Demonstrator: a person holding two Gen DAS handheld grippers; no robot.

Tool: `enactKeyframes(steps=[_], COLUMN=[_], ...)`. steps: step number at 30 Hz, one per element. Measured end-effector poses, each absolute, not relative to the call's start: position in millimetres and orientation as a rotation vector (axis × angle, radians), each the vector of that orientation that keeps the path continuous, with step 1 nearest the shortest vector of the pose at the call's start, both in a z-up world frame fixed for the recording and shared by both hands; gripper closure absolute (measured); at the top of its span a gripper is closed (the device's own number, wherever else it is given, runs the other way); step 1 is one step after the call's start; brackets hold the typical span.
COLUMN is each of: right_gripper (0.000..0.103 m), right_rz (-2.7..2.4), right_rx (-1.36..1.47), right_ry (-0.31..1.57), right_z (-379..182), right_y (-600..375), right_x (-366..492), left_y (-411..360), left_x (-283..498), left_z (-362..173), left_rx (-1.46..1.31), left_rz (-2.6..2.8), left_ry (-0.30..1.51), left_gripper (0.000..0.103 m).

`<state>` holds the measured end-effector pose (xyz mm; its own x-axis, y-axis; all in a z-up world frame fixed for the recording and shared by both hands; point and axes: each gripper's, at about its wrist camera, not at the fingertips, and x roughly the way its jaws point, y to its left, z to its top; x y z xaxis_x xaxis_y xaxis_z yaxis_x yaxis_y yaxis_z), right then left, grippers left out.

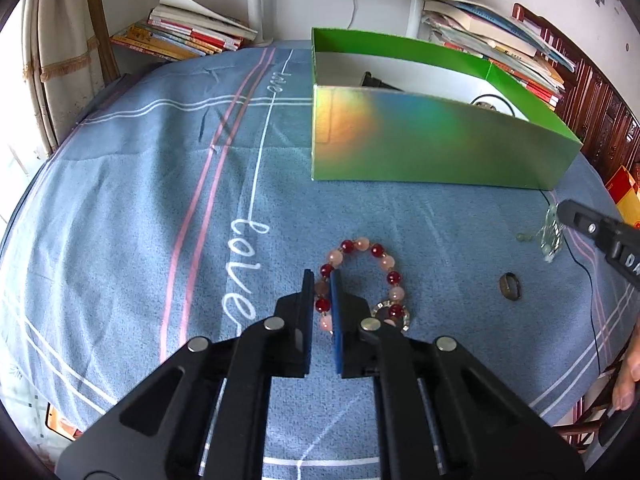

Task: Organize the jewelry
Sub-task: 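Grasp the red-and-white bead bracelet with the left tool while the right tool grasps the green charm, then carry the red bracelet with the left tool while the right tool carries the charm, open both over box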

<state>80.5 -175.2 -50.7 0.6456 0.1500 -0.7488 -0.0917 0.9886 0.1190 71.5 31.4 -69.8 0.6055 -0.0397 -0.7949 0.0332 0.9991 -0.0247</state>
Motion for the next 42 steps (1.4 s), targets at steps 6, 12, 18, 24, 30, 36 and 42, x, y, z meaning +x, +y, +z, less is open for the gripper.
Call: enactKeyframes(steps=[6,12,18,24,30,36,42], right_gripper=[0.097,0.097,0.097,0.097,0.097,0.097,0.097], right_rz=[0.138,0.152,0.161,0.16,0.161,0.168,0.165], right_rx=[0.087,0.097,0.097,0.101,0.098,0.097,0.1], right_ry=[0.86,0.84,0.838,0.837,0.848,0.847,0.85], right_z=[-53,-44,-42,-41,-44,-43,-44], right_y=[-180,-180,-178,-178,-175,-174,-175], right_x=[76,70,67,66,67,67,67], left_y=[34,42,42,40,40,39,39], left_x=[67,65,62,58,57,57,56], left_z=[-57,-50,-42,-39,-37,-37,-37], left_rx=[-0.016,-0.041,-0.045,-0.04,-0.041,-0.041,-0.038], left_rz=[-0.039,-0.028,-0.03,-0.035,-0.037,-0.037,-0.039], left_ry=[0.891,0.881,0.863,0.853,0.849,0.847,0.851], left_gripper=[0.095,0.095,0.095,0.095,0.095,0.095,0.095])
